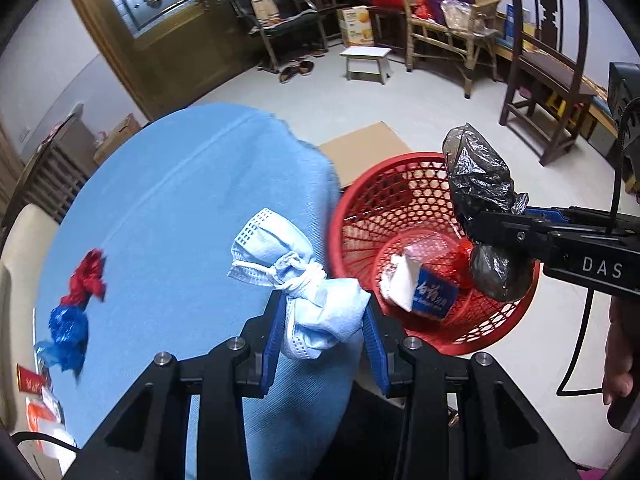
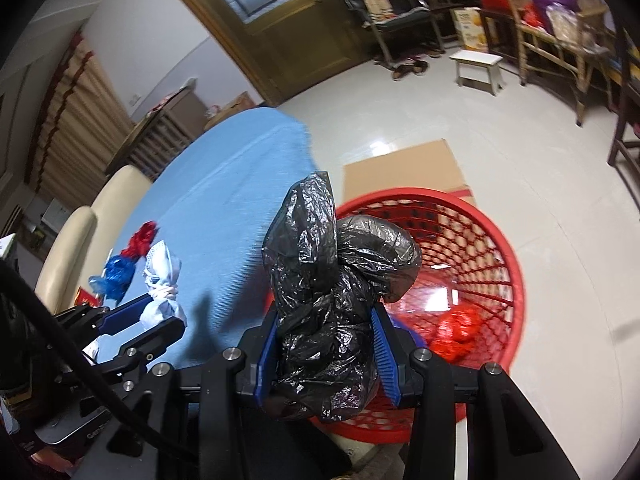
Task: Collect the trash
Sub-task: 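Carry the mask and black bag over the red wastebasket with both grippers, then open the left gripper to drop the mask while the right drops the black bag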
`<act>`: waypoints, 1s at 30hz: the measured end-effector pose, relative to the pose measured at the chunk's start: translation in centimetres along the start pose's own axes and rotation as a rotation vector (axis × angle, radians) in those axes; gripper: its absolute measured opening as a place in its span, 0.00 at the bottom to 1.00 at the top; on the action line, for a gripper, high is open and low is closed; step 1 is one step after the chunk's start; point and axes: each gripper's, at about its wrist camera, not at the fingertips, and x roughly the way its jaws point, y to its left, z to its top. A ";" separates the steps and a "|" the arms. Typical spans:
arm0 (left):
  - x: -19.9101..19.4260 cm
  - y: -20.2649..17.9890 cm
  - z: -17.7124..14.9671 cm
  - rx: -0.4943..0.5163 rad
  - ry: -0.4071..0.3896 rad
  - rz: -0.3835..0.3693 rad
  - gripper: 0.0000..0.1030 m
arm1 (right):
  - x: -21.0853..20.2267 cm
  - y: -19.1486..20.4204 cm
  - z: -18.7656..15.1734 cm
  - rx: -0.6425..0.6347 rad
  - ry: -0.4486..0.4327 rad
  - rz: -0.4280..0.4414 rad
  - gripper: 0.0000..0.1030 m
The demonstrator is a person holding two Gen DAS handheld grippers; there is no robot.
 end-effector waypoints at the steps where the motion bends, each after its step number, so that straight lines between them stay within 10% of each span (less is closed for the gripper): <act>1: 0.2 -0.2 0.1 0.005 0.002 -0.004 0.39 | 0.0 -0.6 0.1 0.011 0.001 -0.006 0.44; 30: 3.9 -3.2 2.6 0.031 0.061 -0.133 0.39 | -0.2 -5.2 0.8 0.107 0.025 -0.072 0.45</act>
